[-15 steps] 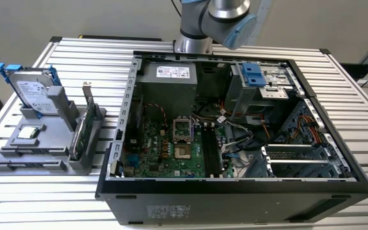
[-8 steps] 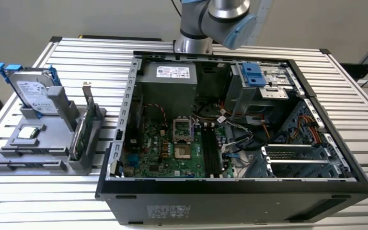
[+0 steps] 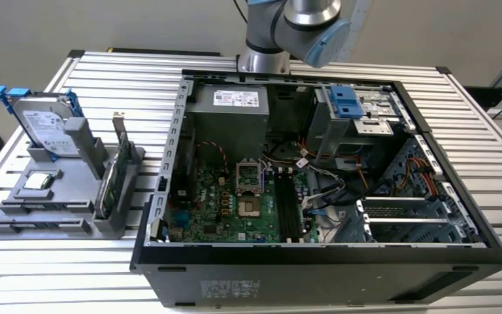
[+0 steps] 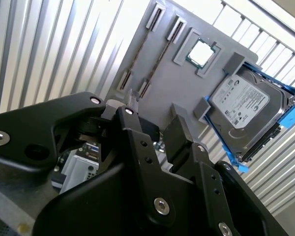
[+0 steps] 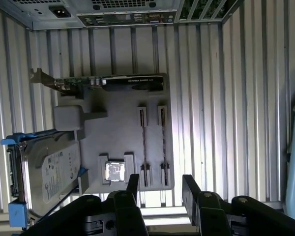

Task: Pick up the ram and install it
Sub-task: 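Pick up the ram and move it above insertion slot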

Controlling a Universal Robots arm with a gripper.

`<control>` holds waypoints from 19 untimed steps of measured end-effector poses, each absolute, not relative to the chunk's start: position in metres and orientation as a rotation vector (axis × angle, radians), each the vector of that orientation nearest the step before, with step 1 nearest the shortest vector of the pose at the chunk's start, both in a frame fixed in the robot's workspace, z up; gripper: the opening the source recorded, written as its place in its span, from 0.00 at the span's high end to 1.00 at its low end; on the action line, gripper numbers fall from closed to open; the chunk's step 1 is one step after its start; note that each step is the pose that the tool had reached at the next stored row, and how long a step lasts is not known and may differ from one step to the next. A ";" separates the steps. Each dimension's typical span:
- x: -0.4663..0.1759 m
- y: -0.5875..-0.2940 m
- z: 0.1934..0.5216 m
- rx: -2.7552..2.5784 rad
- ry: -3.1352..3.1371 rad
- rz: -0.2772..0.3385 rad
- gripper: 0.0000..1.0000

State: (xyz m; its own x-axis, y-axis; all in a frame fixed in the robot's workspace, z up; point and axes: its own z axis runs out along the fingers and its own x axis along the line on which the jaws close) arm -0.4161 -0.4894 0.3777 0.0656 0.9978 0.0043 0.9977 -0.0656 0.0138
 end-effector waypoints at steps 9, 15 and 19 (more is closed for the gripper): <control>-0.416 -0.489 0.374 2.288 2.142 0.019 0.00; -0.416 -0.489 0.372 2.288 2.142 0.019 0.00; -0.416 -0.489 0.370 2.288 2.142 0.019 0.00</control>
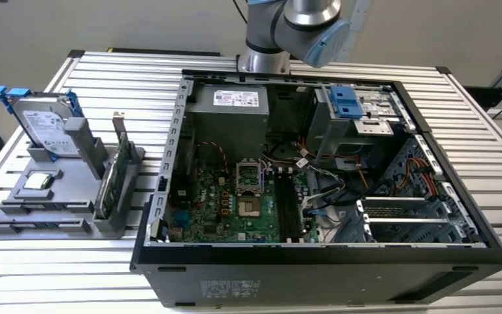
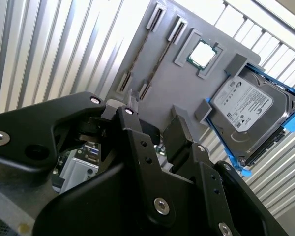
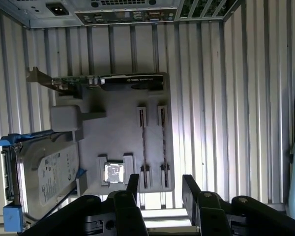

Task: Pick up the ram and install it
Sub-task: 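Pick up the ram and move it above insertion slot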

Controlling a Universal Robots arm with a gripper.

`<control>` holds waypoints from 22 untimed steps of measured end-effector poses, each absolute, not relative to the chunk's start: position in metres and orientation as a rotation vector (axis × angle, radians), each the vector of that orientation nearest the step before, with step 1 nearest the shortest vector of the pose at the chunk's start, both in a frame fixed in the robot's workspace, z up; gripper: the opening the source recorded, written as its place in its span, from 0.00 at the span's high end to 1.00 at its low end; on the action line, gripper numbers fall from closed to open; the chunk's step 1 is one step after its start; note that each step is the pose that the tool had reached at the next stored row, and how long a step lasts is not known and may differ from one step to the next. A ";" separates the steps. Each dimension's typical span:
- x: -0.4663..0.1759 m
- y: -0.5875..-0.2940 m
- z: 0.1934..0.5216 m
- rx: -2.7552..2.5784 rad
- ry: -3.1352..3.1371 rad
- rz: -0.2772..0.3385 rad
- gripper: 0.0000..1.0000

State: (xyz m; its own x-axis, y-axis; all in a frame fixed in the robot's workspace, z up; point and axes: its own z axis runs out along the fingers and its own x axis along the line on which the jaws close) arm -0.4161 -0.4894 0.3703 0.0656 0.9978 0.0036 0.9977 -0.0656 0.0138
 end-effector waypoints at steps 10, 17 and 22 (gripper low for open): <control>-0.416 -0.489 0.367 2.287 2.142 0.019 0.00; -0.416 -0.489 0.365 2.287 2.142 0.019 0.00; -0.416 -0.489 0.363 2.287 2.142 0.019 0.00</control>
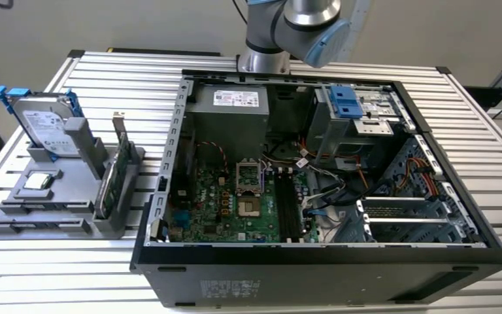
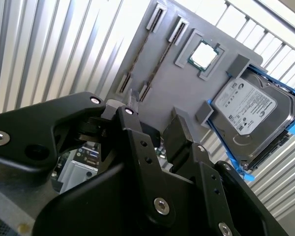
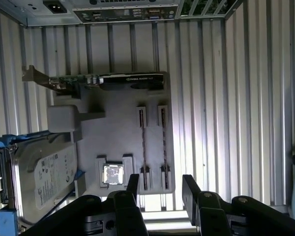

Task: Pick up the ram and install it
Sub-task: 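Pick up the ram and move it above insertion slot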

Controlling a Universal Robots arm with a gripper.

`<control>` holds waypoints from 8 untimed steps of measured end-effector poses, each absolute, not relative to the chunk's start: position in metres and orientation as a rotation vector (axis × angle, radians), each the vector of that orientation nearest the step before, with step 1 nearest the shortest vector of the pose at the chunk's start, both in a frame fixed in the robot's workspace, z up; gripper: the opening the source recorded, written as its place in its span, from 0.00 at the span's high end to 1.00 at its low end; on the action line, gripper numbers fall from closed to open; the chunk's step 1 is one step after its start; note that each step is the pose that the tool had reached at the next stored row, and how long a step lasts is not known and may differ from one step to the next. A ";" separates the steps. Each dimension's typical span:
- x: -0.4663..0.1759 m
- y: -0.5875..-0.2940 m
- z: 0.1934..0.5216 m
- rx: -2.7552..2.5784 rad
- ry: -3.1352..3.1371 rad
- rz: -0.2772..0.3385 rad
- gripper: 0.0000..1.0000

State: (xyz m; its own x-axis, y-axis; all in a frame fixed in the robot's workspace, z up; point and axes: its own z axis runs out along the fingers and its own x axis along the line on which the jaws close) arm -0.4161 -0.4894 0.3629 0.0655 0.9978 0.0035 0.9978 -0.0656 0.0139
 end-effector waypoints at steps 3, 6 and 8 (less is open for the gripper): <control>-0.416 -0.489 0.362 2.287 2.142 0.019 0.00; -0.416 -0.489 0.361 2.287 2.142 0.019 0.00; -0.416 -0.489 0.360 2.287 2.142 0.019 0.00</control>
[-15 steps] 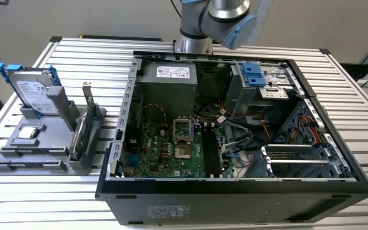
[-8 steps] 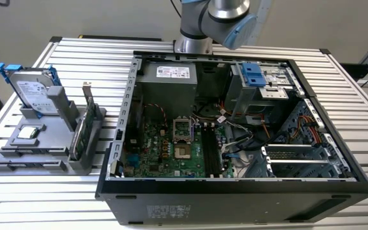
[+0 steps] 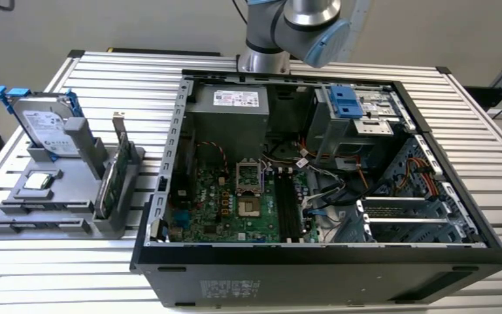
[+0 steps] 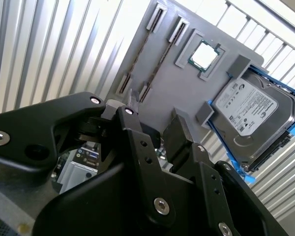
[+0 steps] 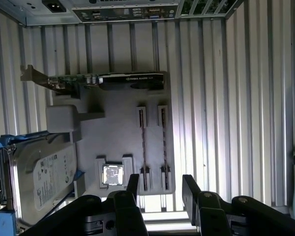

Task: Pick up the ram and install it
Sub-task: 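Pick up the ram and move it above insertion slot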

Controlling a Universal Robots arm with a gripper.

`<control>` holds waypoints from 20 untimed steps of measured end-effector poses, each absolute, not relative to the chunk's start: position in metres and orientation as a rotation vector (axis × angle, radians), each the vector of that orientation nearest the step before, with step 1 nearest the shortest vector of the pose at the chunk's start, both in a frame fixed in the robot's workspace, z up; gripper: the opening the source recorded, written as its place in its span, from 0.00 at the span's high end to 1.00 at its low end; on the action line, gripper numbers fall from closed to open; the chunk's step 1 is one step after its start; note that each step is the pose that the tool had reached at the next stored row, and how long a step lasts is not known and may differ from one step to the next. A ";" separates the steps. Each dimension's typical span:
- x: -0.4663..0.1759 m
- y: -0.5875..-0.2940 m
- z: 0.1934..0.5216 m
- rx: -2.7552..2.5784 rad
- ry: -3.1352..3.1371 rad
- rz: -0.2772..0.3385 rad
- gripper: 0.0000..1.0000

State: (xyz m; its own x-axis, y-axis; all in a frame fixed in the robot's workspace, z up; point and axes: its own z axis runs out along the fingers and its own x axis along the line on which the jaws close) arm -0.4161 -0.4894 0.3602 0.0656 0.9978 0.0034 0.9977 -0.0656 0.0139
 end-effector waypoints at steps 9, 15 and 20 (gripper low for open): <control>-0.416 -0.489 0.357 2.287 2.142 0.019 0.00; -0.416 -0.489 0.355 2.287 2.142 0.019 0.00; -0.416 -0.489 0.354 2.287 2.142 0.018 0.00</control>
State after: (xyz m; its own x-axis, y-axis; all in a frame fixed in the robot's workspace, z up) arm -0.4161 -0.4894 0.3538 0.0656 0.9978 0.0032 0.9977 -0.0656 0.0139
